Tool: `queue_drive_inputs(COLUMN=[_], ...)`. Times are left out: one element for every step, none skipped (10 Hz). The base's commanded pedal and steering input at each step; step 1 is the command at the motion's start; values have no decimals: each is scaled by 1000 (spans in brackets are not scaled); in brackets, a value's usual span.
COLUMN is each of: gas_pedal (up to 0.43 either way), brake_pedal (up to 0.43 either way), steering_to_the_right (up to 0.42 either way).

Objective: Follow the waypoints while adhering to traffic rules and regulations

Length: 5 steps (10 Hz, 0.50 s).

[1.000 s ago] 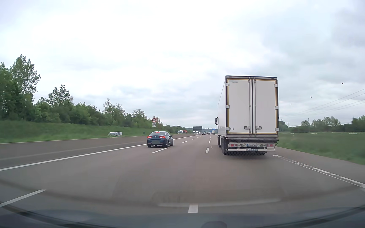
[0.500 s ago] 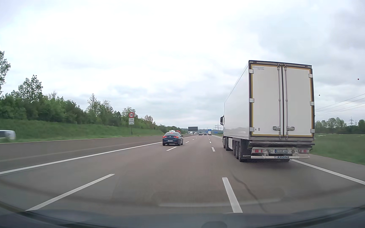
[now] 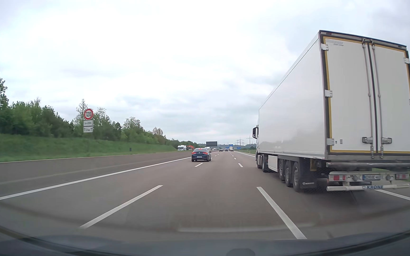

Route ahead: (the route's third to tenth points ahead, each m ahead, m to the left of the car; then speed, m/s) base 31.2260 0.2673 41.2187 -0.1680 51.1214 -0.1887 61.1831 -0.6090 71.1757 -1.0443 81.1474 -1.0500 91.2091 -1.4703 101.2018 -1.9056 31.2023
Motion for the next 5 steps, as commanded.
queue_drive_inputs(gas_pedal=[559, 559, 571, 571, 571], brake_pedal=[0, 0, 0, 0, 0], steering_to_the_right=[6, 5, 5, 4, 4])
